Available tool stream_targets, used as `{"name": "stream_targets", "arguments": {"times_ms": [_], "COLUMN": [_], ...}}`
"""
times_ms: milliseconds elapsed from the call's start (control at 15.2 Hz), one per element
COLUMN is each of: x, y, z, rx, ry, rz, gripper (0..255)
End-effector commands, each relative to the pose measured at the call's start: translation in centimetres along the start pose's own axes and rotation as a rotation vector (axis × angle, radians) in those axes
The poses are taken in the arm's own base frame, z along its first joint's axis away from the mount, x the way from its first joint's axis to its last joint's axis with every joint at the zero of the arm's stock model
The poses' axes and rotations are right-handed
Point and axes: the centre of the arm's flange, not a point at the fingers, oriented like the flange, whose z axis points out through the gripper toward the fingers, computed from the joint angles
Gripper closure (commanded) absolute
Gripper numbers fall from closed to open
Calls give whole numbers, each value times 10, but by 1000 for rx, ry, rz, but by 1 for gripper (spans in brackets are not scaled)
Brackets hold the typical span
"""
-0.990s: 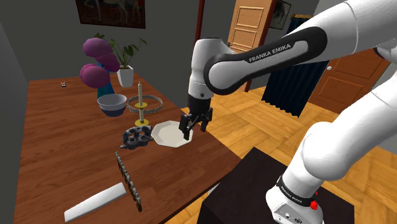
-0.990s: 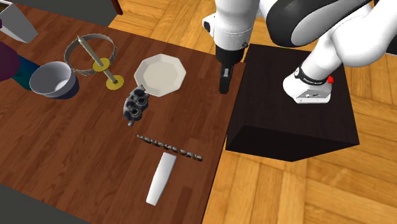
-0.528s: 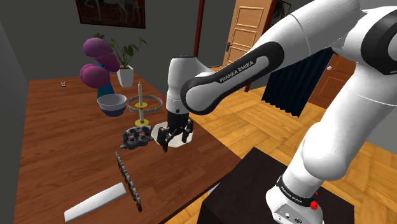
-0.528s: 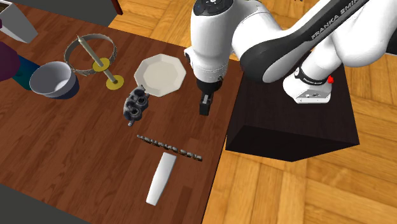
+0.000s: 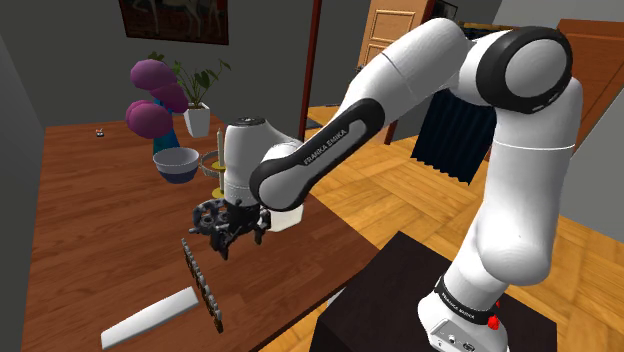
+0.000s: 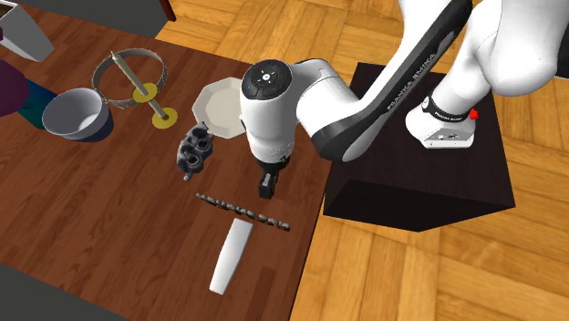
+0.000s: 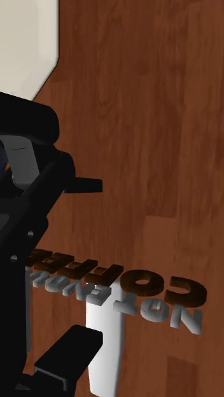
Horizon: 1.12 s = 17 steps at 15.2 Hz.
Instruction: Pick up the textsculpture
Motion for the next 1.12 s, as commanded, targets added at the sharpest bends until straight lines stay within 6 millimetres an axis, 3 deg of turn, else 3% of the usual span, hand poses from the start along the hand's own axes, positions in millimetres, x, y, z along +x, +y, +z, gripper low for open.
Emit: {"name": "stream_targets", "arguments": {"times_ms": [0, 594, 1056], "x": [13, 65, 66], "y": [-17, -86, -84], "z": [18, 92, 129], "rx": [-3, -10, -10], "ry": [8, 38, 38], "rz": [10, 48, 48], "gripper": [0, 0, 0]}}
